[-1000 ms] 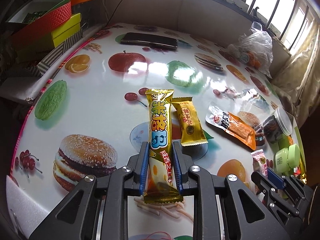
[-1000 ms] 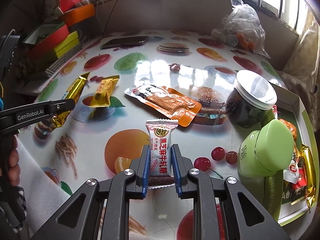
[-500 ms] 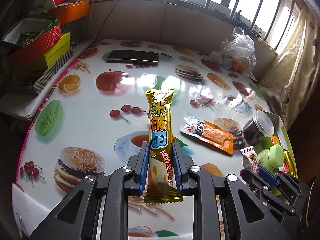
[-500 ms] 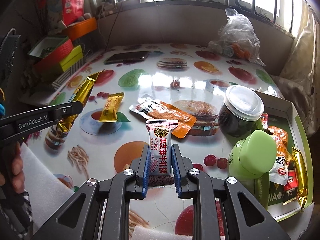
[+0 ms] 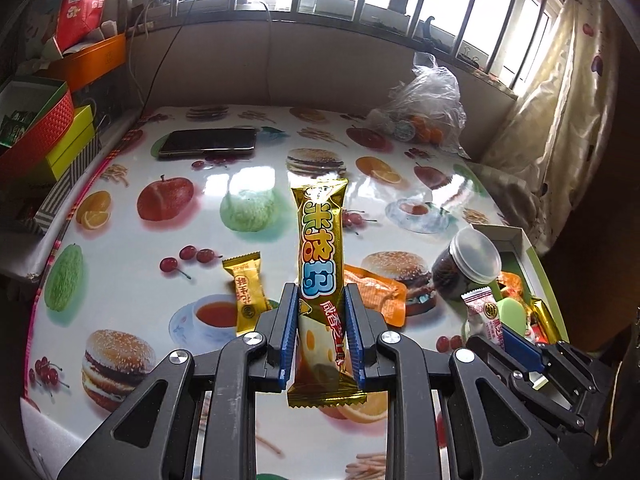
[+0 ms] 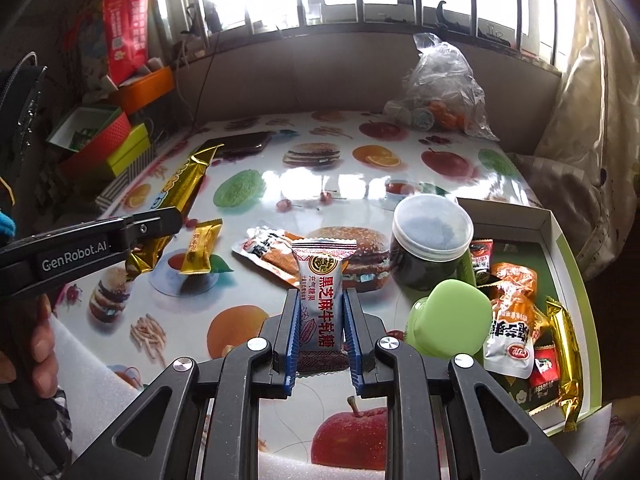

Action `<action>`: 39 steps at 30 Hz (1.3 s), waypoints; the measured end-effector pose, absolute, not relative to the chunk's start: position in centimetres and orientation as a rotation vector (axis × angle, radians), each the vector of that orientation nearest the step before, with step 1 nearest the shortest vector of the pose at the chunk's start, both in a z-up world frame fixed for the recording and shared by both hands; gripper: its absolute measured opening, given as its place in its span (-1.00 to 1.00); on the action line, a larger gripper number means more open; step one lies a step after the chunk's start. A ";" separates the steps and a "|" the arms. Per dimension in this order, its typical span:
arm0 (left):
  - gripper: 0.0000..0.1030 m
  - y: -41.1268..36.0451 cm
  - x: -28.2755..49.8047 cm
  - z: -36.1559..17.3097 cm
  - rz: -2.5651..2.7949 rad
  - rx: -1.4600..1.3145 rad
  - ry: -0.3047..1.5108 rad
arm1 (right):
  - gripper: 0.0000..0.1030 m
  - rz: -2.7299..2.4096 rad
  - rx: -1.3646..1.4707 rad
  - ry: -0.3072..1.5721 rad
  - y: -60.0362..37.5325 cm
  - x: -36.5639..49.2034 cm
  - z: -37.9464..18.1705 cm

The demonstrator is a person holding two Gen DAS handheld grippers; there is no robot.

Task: Organize snacks
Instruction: 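Carry the yellow bar and sesame candy with both tools over the green box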

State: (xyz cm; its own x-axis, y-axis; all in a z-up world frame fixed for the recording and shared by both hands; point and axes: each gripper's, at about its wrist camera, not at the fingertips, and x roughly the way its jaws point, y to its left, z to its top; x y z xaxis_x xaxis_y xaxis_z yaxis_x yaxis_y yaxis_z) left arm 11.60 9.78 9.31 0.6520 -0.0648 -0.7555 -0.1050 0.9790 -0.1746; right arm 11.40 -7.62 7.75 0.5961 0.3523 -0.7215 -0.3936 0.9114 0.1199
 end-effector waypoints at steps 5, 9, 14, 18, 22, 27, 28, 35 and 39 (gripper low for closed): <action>-0.54 7.9 12.7 9.7 -0.024 -0.198 0.865 | -0.62 0.409 -0.032 0.811 -9.2 11.5 8.4; -0.54 6.3 13.5 10.1 -0.055 -0.186 0.862 | -0.62 0.384 -0.009 0.803 -10.7 11.9 8.8; -0.54 4.5 14.5 10.4 -0.093 -0.180 0.869 | -0.62 0.361 0.012 0.787 -12.3 12.0 9.3; -0.54 2.8 15.2 10.8 -0.128 -0.164 0.865 | -0.62 0.335 0.032 0.782 -13.9 12.3 9.5; -0.54 0.9 16.0 11.1 -0.159 -0.147 0.866 | -0.62 0.301 0.052 0.781 -15.7 12.6 9.5; -0.54 -1.2 16.8 11.0 -0.198 -0.128 0.874 | -0.62 0.261 0.072 0.780 -17.9 12.9 9.4; -0.54 -1.5 16.9 11.0 -0.204 -0.126 0.876 | -0.62 0.254 0.075 0.781 -18.3 13.1 9.3; -0.54 -4.3 18.0 10.9 -0.245 -0.111 0.892 | -0.62 0.206 0.114 0.792 -21.1 13.6 8.6; -0.54 -5.9 18.8 10.6 -0.286 -0.123 0.913 | -0.62 0.177 0.126 0.810 -22.5 13.9 7.7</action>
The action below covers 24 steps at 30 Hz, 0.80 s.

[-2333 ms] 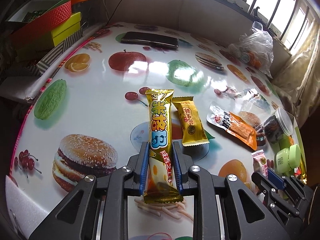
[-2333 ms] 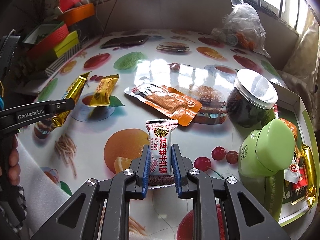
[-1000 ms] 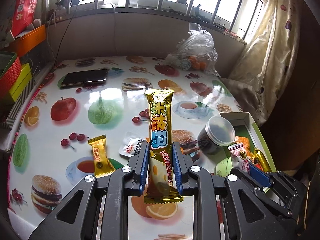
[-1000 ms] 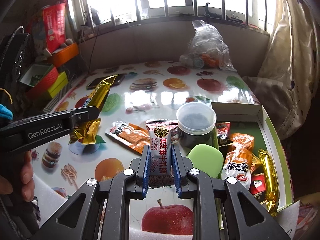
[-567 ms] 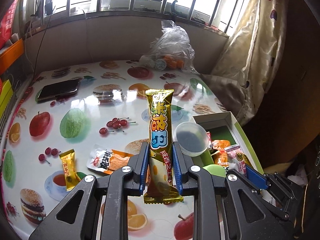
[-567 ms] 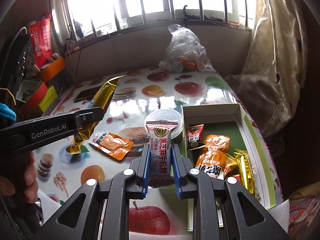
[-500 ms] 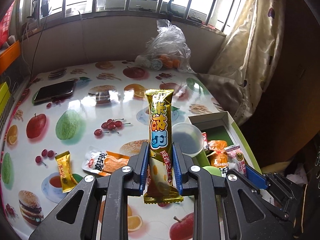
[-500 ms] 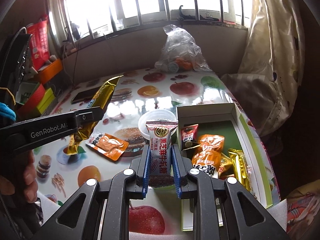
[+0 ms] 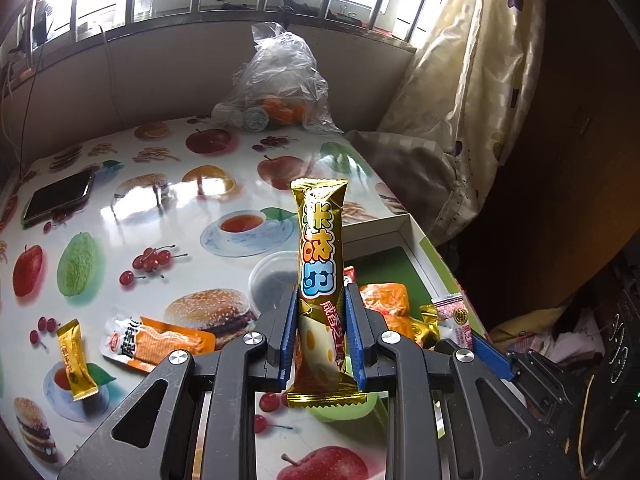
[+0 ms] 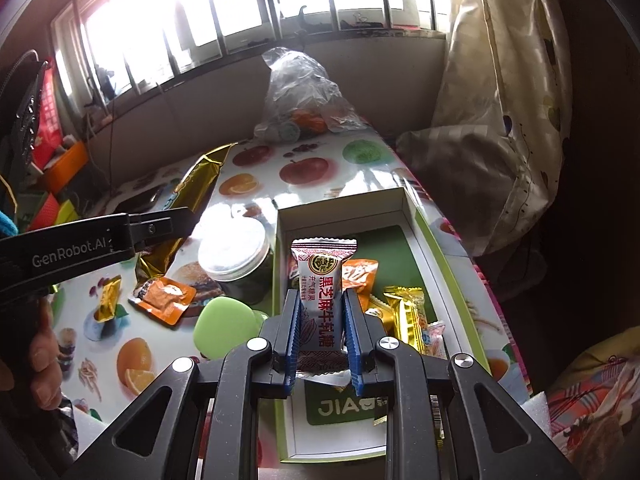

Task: Organize snacks
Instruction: 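Carry the yellow bar and sesame candy with both tools over the green box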

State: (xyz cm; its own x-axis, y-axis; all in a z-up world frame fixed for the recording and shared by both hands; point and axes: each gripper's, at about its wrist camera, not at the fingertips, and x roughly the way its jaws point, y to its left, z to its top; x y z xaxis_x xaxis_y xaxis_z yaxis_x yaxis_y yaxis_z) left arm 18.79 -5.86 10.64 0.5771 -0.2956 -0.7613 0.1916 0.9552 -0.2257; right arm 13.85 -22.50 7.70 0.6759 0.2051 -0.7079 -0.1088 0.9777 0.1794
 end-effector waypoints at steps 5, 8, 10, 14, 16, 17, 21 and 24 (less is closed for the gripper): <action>-0.54 -7.6 19.9 9.6 -0.316 -0.135 0.957 | -0.62 0.145 0.134 0.832 -24.0 14.2 6.6; -0.54 -8.6 20.4 8.9 -0.328 -0.130 0.979 | -0.62 0.130 0.137 0.850 -24.7 14.5 5.9; -0.54 -9.4 20.8 8.5 -0.336 -0.118 0.992 | -0.62 0.123 0.140 0.862 -25.0 14.7 5.4; -0.54 -10.6 21.4 7.8 -0.334 -0.094 1.008 | -0.62 0.120 0.141 0.878 -25.5 15.1 4.6; -0.54 -11.1 21.8 7.5 -0.334 -0.089 1.018 | -0.62 0.109 0.132 0.882 -25.6 15.3 4.3; -0.54 -11.3 21.9 7.4 -0.336 -0.088 1.021 | -0.62 0.110 0.129 0.878 -25.6 15.3 4.3; -0.54 -12.1 22.3 6.7 -0.346 -0.086 1.043 | -0.62 0.106 0.128 0.880 -25.7 15.6 4.3; -0.54 -13.0 22.3 6.2 -0.350 -0.065 1.044 | -0.62 0.085 0.094 0.865 -25.6 15.6 4.4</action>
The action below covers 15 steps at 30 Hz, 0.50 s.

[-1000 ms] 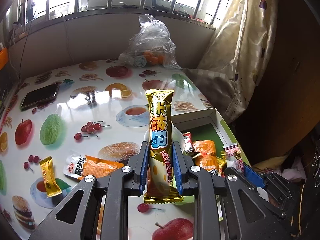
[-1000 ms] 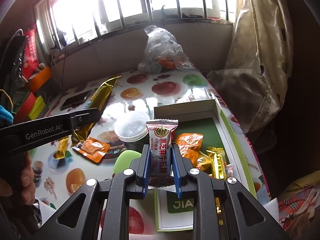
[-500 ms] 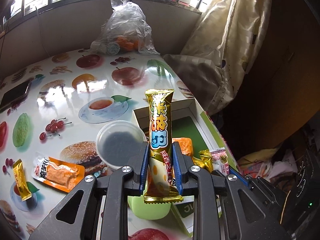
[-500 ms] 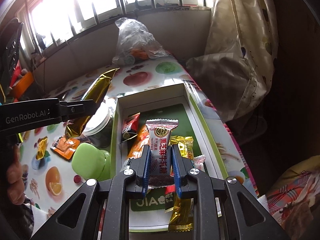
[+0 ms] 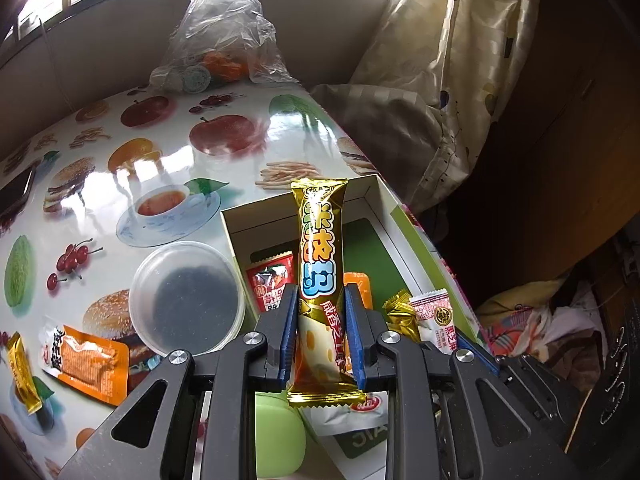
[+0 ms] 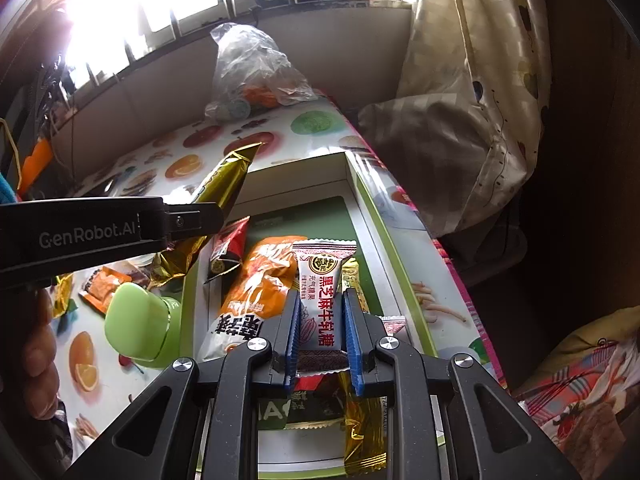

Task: Organize snacks
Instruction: 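Carry the yellow bar and sesame candy with both tools over the green box, then lower both snacks into the green box and open both tools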

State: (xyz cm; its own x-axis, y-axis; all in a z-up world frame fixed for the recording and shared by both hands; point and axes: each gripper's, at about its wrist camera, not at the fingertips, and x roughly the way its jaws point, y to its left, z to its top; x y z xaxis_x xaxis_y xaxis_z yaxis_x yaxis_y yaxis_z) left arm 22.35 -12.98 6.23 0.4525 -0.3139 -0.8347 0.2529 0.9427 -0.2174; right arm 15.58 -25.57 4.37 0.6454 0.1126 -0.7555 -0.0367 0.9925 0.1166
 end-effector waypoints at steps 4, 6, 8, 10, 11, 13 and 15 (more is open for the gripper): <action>-0.54 -13.7 22.7 5.2 -0.347 -0.055 1.077 | -0.61 0.068 0.052 0.862 -25.4 15.7 4.1; -0.54 -14.0 22.7 5.1 -0.344 -0.036 1.068 | -0.61 0.064 0.051 0.858 -25.6 15.8 4.0; -0.54 -14.3 22.7 4.9 -0.348 -0.032 1.077 | -0.61 0.061 0.053 0.857 -25.8 15.9 4.0; -0.54 -14.4 22.9 4.8 -0.351 -0.030 1.080 | -0.60 0.064 0.061 0.858 -25.9 16.0 3.9; -0.54 -14.5 23.0 4.7 -0.352 -0.031 1.082 | -0.60 0.064 0.065 0.857 -26.0 16.0 3.9; -0.54 -14.6 23.1 4.5 -0.349 -0.027 1.090 | -0.59 0.061 0.075 0.857 -26.2 16.1 3.8; -0.54 -14.8 23.0 4.3 -0.347 -0.019 1.096 | -0.58 0.071 0.099 0.860 -26.5 16.2 3.8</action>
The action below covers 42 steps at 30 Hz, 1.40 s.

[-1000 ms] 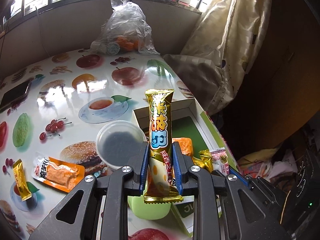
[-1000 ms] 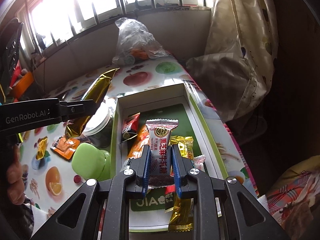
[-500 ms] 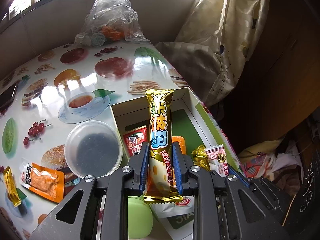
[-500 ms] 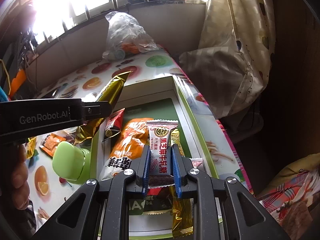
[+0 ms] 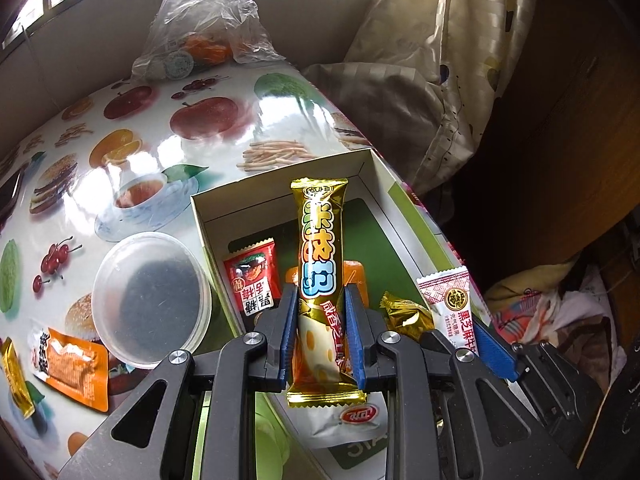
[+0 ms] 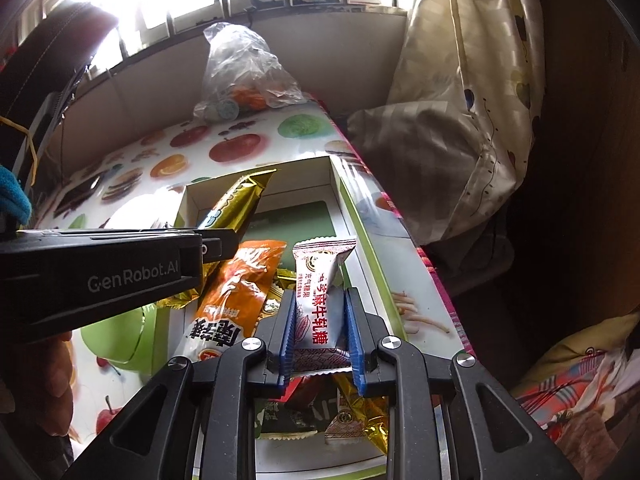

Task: Organize snacks
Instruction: 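Lower both snacks into the green box and open both tools, then withdraw both open tools from the box back over the remaining snacks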

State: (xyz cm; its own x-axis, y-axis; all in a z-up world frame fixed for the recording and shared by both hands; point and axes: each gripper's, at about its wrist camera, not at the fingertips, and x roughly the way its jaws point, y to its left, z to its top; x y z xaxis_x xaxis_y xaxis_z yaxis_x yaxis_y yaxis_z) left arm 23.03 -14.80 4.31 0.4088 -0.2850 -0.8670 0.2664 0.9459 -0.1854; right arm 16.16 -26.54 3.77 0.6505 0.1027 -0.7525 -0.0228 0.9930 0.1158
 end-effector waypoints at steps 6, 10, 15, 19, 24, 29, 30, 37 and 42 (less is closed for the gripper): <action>-0.54 -15.2 23.1 4.1 -0.353 -0.007 1.104 | -0.53 0.089 0.117 0.864 -26.9 16.3 3.8; -0.54 -15.4 23.0 4.2 -0.349 0.003 1.102 | -0.48 0.093 0.135 0.876 -27.2 16.3 3.6; -0.50 -15.3 22.9 4.4 -0.355 0.004 1.092 | -0.44 0.098 0.134 0.882 -27.1 16.2 3.5; -0.29 -15.2 22.8 4.6 -0.352 -0.002 1.089 | -0.39 0.094 0.128 0.884 -27.0 16.1 3.5; -0.28 -15.1 22.6 5.0 -0.353 -0.004 1.083 | -0.27 0.088 0.116 0.882 -26.8 15.9 3.6; -0.28 -14.7 22.2 5.5 -0.351 -0.007 1.071 | -0.22 0.087 0.115 0.874 -26.7 15.7 4.0; -0.27 -14.6 22.1 5.6 -0.351 -0.010 1.069 | -0.20 0.089 0.115 0.873 -26.7 15.6 4.0; -0.25 -14.0 21.3 6.2 -0.344 -0.011 1.051 | -0.09 0.080 0.115 0.860 -26.4 15.2 4.4; -0.18 -13.6 20.9 6.5 -0.340 -0.018 1.040 | -0.08 0.077 0.111 0.856 -26.2 14.9 4.7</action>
